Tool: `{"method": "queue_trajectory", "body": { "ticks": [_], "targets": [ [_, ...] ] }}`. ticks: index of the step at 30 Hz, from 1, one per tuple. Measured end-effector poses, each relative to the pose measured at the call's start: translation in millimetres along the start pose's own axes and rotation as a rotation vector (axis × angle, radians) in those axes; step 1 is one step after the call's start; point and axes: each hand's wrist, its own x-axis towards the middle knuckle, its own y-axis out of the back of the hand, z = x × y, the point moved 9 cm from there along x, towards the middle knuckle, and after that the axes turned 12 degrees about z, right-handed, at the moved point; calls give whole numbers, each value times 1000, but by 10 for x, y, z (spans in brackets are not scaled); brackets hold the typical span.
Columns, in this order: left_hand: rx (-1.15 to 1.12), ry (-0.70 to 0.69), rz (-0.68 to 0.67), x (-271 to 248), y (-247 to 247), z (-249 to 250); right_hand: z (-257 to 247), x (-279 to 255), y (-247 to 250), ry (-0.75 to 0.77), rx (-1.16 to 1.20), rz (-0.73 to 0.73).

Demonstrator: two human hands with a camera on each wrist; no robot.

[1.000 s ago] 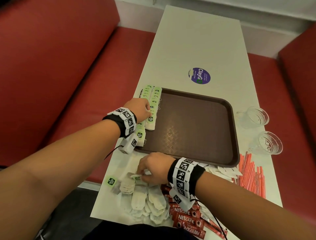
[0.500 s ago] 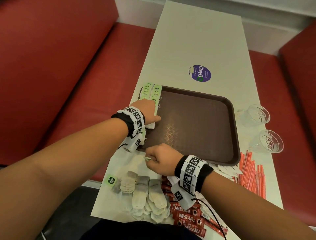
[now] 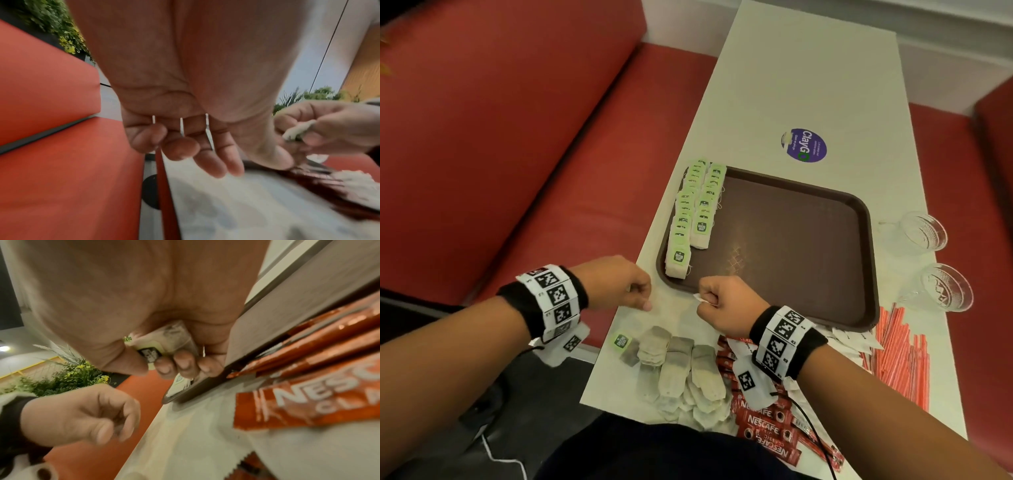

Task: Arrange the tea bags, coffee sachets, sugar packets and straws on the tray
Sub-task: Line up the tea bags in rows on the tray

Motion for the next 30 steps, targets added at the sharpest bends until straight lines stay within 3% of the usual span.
{"method": "queue_trajectory", "body": {
  "ticks": [4, 11, 15, 18, 23, 27, 30],
  "targets": [
    [83, 9, -66, -214, -291, -137, -35, -22, -46, 13, -26, -25],
    [145, 130, -11, -313, -435, -266, -38, -23, 0, -1, -44, -17],
    [10, 262, -14, -326, -382, -396, -50, -22, 35, 17, -52, -4],
    [-62, 280, 3, -292, -288, -472, -15, -20, 47, -3, -47, -4],
    [21, 177, 99, -203, 136, -303, -17, 1, 61, 2, -4, 10],
    [13, 24, 269, -97, 581, 140, -76, 113, 86, 49, -18, 37],
    [4, -99, 316, -15, 735, 502, -156, 210, 160, 76, -8, 89]
  ]
}}
